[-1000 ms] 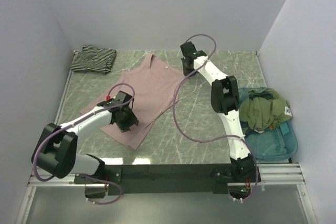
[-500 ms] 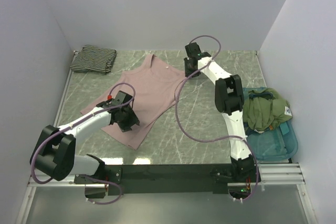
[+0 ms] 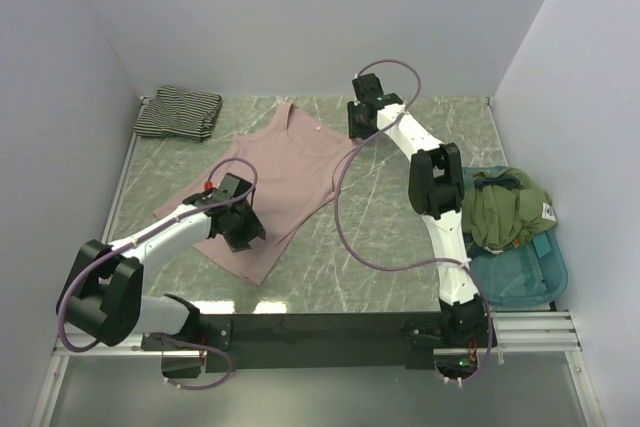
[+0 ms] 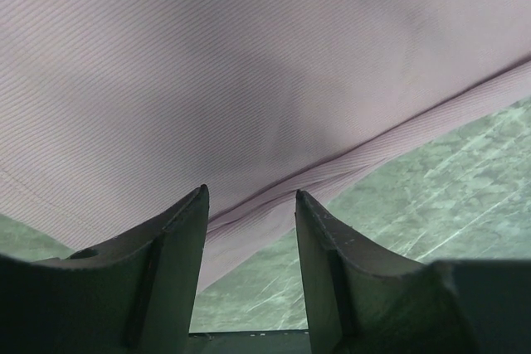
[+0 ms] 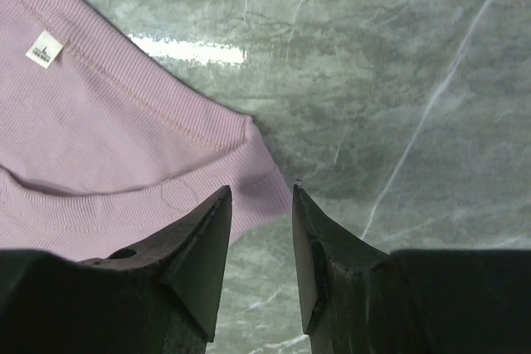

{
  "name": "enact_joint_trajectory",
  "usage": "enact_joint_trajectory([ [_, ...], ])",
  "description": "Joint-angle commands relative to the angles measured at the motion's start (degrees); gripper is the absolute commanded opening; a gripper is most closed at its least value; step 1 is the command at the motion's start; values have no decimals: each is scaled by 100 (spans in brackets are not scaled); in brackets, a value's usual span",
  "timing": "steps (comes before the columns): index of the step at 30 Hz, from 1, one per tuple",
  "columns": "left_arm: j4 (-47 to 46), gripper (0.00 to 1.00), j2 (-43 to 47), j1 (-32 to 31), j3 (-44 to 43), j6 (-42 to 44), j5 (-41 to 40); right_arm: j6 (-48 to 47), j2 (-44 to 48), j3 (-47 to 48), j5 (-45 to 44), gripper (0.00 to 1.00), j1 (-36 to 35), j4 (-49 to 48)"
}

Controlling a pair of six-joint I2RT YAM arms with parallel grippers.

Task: Fold and stack the tank tops
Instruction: Flatten the tank top out

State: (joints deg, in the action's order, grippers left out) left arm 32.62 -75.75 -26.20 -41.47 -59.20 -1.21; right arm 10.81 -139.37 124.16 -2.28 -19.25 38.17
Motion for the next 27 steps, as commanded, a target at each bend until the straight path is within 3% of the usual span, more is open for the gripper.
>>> enact_joint_trajectory([
  [1,183,52,174,-26,-159,32,-150,-44,-160,547,26,43,17,190],
  [8,1192,63,560,-17,-186,-855,-704,35,-345,574,44,41,17,322],
  [11,1212,61,806,-26,33,-1513,-382,53,-406,636,70,36,17,349],
  [17,1158,55,1150,-61,350,-2042,-46,97,-354,487,53,21,9,244],
  [27,1124,60,1273,-96,543,-2368,455,176,-275,294,35,5,35,147],
])
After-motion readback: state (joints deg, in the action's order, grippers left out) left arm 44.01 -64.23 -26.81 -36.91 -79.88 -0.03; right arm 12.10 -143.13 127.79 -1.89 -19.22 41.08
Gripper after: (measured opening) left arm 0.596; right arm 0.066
